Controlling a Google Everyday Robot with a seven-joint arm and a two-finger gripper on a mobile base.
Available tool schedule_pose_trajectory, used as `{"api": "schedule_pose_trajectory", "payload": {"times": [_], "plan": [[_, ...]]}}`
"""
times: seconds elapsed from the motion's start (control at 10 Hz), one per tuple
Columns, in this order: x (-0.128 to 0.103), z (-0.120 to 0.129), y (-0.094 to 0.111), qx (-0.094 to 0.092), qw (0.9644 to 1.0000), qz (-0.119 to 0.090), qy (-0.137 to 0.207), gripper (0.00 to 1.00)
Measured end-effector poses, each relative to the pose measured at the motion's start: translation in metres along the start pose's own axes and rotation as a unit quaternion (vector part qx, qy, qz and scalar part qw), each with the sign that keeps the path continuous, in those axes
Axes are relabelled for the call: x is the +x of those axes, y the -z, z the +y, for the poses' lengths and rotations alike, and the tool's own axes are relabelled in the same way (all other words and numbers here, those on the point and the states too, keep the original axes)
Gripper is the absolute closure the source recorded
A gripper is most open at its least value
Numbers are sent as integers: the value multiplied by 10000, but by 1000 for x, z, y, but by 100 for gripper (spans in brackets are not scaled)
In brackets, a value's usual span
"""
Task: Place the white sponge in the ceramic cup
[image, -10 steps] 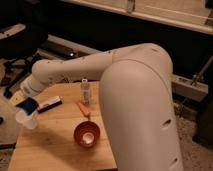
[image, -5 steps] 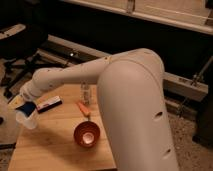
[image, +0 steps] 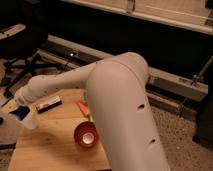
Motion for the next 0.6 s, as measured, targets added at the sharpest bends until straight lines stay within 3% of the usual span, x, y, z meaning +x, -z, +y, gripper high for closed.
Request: {"api": "schedule_pose_trajectory", "payload": {"times": [0.6], "plan": [[9, -12, -28, 123, 9999, 71, 93, 100]]}}
